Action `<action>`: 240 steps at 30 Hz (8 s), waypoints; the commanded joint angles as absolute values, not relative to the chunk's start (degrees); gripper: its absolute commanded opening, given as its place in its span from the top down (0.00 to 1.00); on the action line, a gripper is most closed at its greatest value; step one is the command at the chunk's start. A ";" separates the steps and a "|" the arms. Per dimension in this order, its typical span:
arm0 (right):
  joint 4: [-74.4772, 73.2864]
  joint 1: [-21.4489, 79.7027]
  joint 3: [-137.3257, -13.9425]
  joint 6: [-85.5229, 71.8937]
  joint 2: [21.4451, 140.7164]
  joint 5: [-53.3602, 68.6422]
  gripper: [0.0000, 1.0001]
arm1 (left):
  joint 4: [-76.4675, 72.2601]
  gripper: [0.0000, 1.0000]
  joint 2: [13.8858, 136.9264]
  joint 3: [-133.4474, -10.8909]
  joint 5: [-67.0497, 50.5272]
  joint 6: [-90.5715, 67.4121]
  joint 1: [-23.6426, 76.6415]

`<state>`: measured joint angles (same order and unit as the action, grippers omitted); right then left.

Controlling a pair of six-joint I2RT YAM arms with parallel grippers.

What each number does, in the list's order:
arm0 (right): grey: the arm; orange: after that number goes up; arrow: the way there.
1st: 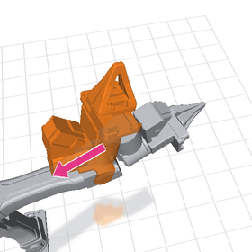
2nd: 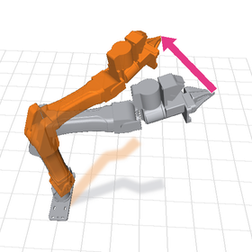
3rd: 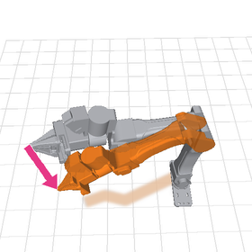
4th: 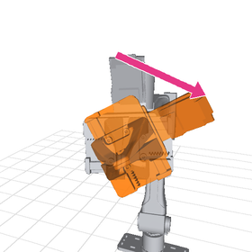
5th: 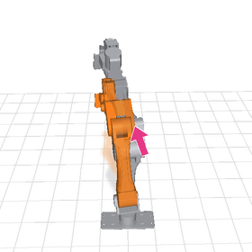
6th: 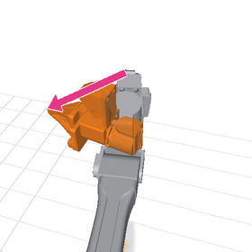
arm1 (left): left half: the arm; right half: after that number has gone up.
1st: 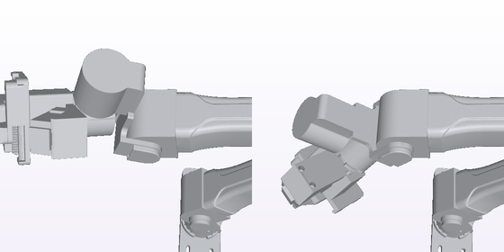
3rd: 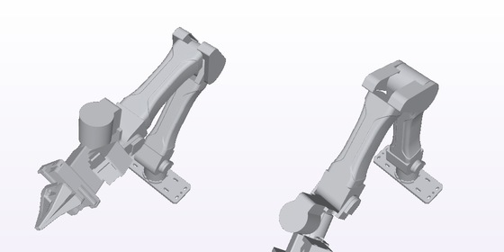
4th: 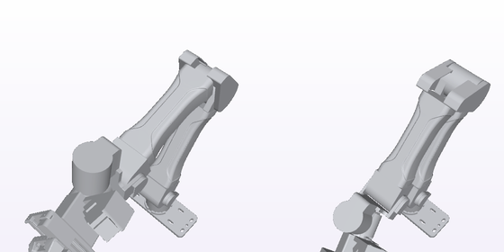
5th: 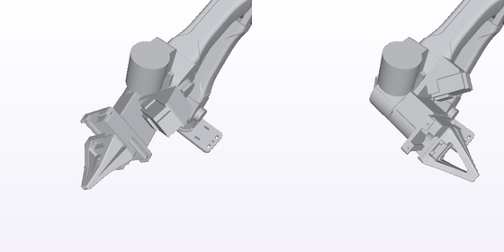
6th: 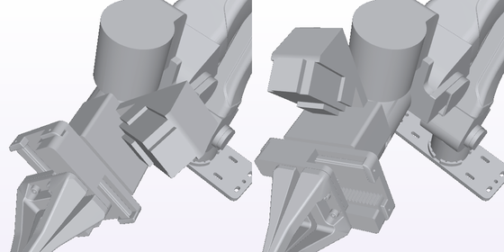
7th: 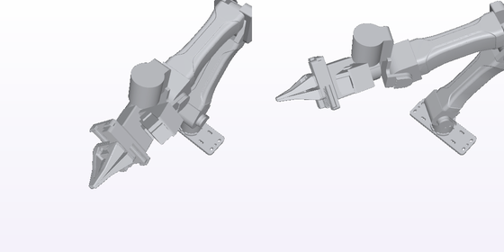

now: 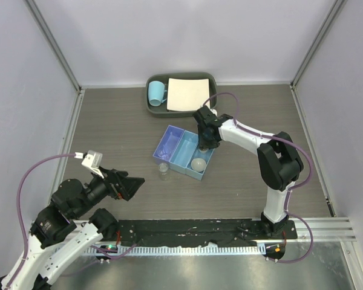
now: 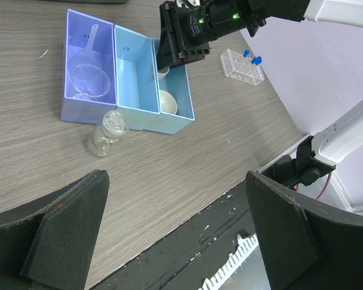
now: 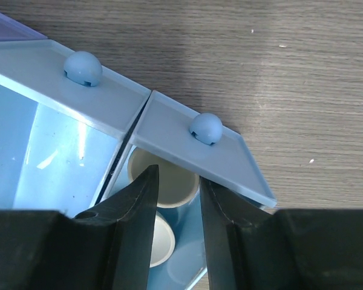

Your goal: Organize the chemistry lab equipment

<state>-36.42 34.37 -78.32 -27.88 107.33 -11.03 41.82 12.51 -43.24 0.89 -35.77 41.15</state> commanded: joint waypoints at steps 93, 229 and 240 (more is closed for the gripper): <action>-36.12 54.84 -48.08 -28.57 57.57 -18.46 0.32 | 34.98 0.12 90.44 -59.07 11.95 -29.53 44.39; -45.00 55.02 -47.55 -32.61 39.64 -16.26 0.34 | 59.06 0.31 118.21 -98.87 27.42 -95.45 49.13; -45.26 55.02 -48.08 -33.49 39.90 -19.16 0.34 | 63.63 0.29 116.02 -106.52 31.20 -91.50 50.80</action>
